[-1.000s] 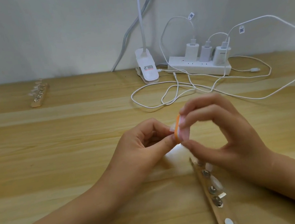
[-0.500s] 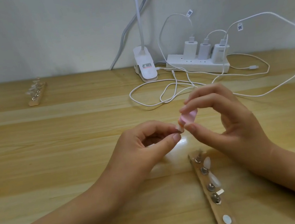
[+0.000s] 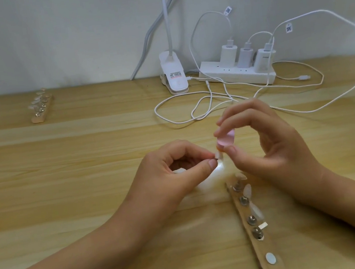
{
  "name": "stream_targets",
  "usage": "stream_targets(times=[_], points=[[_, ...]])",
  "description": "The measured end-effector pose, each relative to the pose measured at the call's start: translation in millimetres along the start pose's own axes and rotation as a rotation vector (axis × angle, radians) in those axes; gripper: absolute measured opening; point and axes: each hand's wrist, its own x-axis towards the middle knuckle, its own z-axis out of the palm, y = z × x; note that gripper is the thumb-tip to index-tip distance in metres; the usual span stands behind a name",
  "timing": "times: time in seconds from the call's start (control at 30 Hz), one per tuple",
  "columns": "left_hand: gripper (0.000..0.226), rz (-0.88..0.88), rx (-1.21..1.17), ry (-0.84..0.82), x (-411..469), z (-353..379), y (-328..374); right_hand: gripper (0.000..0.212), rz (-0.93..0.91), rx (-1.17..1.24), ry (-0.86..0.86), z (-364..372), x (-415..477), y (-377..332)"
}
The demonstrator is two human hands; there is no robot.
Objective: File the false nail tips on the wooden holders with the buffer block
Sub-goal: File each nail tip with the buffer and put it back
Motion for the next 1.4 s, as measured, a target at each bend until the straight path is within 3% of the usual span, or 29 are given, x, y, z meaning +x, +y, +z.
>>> stream_targets(times=[0.1,0.33,0.43,0.57,0.7,0.8,1.0,1.17,1.27,1.4], points=[[0.012,0.048,0.05,-0.01,-0.2,-0.2,0.2,0.013,-0.064,0.022,-0.046,2.6,-2.1,-1.1],[0.005,0.086,0.094,-0.024,-0.2,-0.6,-0.9,0.009,-0.061,0.063,-0.099,2.7,-4.1,-2.5],[0.009,0.046,0.074,0.007,0.1,-1.3,-1.9,0.008,0.009,0.074,-0.06,-0.5,-2.0,-0.1],[0.002,0.057,0.061,0.008,0.0,0.4,1.4,0.008,-0.055,0.076,-0.073,4.0,-5.3,-4.2],[0.008,0.033,0.038,0.006,0.1,-0.7,-0.6,0.009,0.038,0.104,-0.027,1.5,-2.3,-0.8],[0.007,0.055,0.043,-0.011,-0.3,0.1,0.7,0.012,-0.036,0.087,-0.063,4.3,-4.3,-3.5],[0.012,0.023,0.031,-0.007,0.2,-1.2,-2.8,0.021,0.006,0.069,-0.033,3.3,-3.6,-1.6],[0.003,-0.002,-0.004,-0.008,1.1,-0.1,-3.4,0.014,0.028,0.033,0.006,1.9,-2.2,-0.6],[0.011,0.011,-0.028,-0.043,0.7,1.1,-0.4,0.015,-0.054,0.015,-0.012,5.5,-4.3,-3.7],[0.012,-0.029,-0.072,-0.026,-0.1,0.7,1.1,0.017,0.012,0.012,0.041,3.0,-1.8,-1.7]])
